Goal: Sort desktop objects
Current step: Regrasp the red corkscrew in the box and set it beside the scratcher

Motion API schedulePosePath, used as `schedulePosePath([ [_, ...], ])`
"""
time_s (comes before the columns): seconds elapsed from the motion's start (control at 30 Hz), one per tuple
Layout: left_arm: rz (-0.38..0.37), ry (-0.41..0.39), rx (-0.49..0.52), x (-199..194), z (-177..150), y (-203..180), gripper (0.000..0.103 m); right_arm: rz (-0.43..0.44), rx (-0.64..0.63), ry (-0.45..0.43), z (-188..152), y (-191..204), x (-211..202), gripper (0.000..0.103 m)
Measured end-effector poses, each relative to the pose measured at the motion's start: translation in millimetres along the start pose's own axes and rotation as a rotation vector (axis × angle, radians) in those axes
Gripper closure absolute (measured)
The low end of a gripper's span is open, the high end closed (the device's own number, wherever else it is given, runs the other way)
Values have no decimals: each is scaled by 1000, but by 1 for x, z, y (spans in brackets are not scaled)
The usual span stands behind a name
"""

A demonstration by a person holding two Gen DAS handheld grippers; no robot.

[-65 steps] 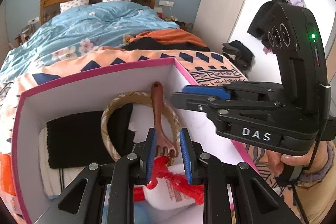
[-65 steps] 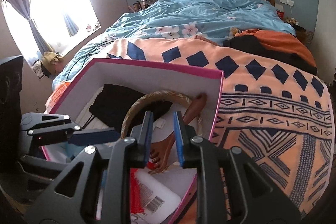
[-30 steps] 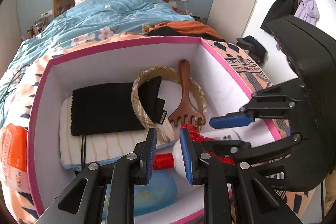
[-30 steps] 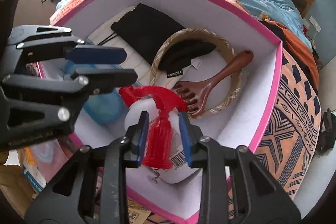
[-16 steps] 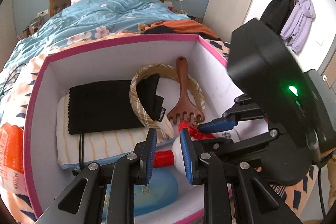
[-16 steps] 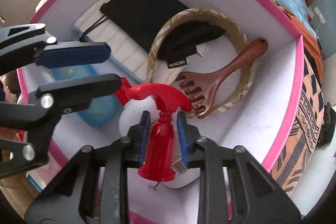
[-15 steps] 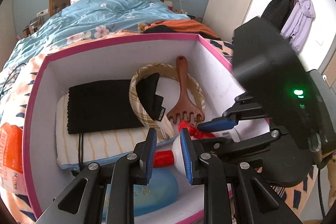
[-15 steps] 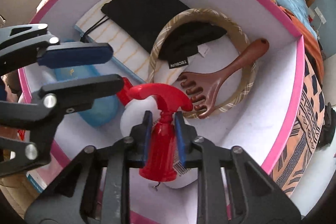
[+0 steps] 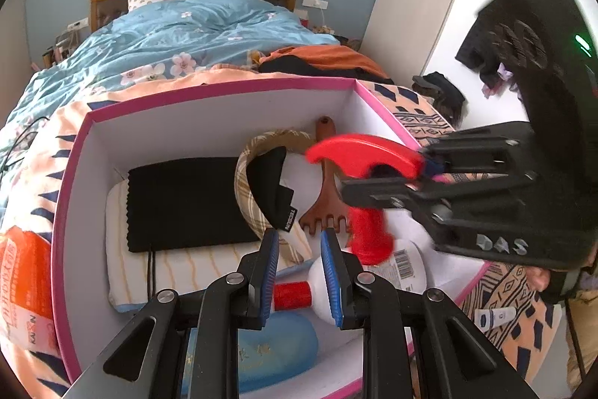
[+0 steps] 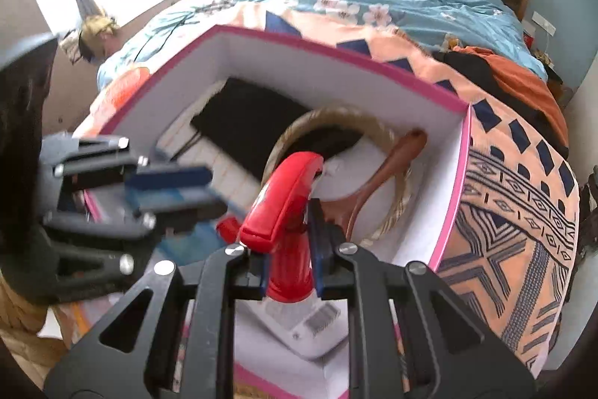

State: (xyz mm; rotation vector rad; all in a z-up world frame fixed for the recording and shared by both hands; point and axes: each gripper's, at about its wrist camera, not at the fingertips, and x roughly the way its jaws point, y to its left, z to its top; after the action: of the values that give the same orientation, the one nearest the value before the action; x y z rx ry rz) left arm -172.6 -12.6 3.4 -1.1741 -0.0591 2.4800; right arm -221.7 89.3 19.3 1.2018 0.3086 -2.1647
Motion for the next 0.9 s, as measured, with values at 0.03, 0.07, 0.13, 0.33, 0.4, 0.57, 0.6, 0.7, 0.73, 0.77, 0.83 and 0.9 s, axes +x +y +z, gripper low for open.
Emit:
schedulePosePath([
  [0.03,0,1,-2,1,1,-1,80,14,27,-1,5,-3,5,84],
  [0.07,4,2,-3,2,3,-2,80,5,48,-10,12,-9,13,84],
  [0.13,5,6,0,5,6,-4,80,-21,104,-2,19,-20,24,82],
  [0.33,14,14,17,12,8,-9,80,5,199,-42,9,-42,22,61],
  [0.4,18,18,18,14,9,-10,80,-13,177,-50,5,-39,14,60],
  [0.57,21,25,21,15,4,-11,80,29,145,-68,-9,-34,-1,60],
  [0.6,22,25,26,14,2,-12,80,35,147,-76,-13,-34,-4,60],
  [0.7,21,10,40,7,-1,-17,80,59,140,-93,-21,-31,-12,60],
  [0.73,16,3,43,4,-3,-18,80,63,141,-103,-24,-30,-15,60],
  [0.77,10,-9,47,0,-5,-21,80,78,138,-111,-27,-28,-19,60],
  [0.83,2,-25,57,-6,-8,-26,75,97,134,-132,-32,-25,-26,60],
  [0.9,6,-39,71,-11,-12,-33,70,112,132,-152,-40,-22,-33,60],
])
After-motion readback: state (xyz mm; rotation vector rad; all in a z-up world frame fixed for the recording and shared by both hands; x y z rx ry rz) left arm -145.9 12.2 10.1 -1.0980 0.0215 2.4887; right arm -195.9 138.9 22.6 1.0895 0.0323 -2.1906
